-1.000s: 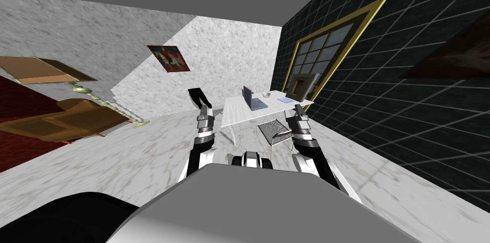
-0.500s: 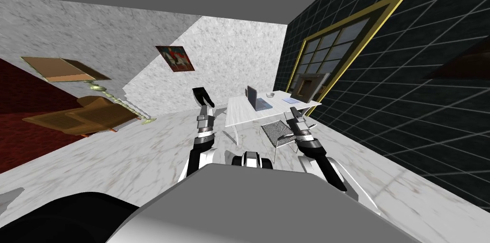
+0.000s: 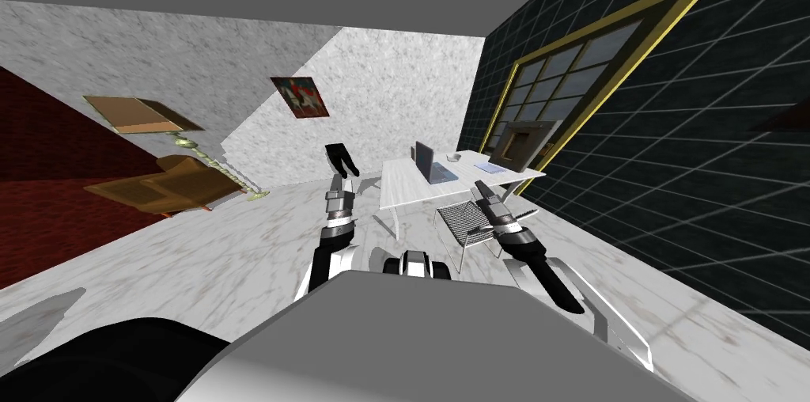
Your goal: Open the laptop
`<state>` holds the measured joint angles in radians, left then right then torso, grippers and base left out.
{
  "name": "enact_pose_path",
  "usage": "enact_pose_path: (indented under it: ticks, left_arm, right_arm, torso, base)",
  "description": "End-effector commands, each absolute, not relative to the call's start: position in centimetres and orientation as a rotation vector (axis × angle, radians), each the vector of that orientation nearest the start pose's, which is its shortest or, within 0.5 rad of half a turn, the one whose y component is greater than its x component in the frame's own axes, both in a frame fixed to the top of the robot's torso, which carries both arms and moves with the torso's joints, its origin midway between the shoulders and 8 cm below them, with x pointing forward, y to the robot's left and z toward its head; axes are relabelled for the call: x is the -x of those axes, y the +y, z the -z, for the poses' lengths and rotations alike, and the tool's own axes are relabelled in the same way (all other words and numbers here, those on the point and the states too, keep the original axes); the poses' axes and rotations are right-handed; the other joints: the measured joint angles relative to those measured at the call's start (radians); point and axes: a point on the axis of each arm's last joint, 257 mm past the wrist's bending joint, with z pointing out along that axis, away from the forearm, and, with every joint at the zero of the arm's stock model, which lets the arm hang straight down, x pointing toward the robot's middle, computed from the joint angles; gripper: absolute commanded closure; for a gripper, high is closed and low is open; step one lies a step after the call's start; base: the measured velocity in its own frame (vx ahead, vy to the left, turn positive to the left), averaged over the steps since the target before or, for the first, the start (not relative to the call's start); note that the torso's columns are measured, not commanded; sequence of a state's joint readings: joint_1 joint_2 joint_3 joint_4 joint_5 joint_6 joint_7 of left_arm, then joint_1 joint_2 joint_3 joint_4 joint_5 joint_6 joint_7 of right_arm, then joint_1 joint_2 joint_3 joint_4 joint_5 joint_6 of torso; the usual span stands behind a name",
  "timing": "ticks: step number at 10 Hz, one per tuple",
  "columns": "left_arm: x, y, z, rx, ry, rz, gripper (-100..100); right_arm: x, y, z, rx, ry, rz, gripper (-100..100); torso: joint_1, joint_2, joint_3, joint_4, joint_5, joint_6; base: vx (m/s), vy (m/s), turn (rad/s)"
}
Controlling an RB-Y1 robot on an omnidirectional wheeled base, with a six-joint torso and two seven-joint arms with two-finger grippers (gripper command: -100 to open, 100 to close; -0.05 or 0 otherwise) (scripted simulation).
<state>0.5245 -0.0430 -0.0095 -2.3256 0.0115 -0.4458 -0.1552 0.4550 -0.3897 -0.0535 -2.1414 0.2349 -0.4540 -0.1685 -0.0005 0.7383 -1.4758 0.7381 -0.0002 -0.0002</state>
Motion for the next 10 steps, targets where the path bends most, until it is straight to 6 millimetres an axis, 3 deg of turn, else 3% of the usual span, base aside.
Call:
enact_pose_path:
  ticks: [1, 10]
  left_arm:
    - [-34.1, 28.5, -2.7, 0.662, 0.631, 1.158, 0]
    - [-34.1, 28.5, -2.7, 0.662, 0.631, 1.158, 0]
  right_arm:
    - [-38.5, -26.3, 5.2, -0.314, 1.187, -1.110, -100]
    - [-39.5, -28.7, 7.8, -0.043, 1.406, -0.887, -100]
  torso:
    - [0.000, -0.001, 0.000, 0.000, 0.000, 0.000]
    - [0.002, 0.000, 0.000, 0.000, 0.000, 0.000]
  base:
    - [0.014, 0.106, 0.102]
    - [0.018, 0.096, 0.077]
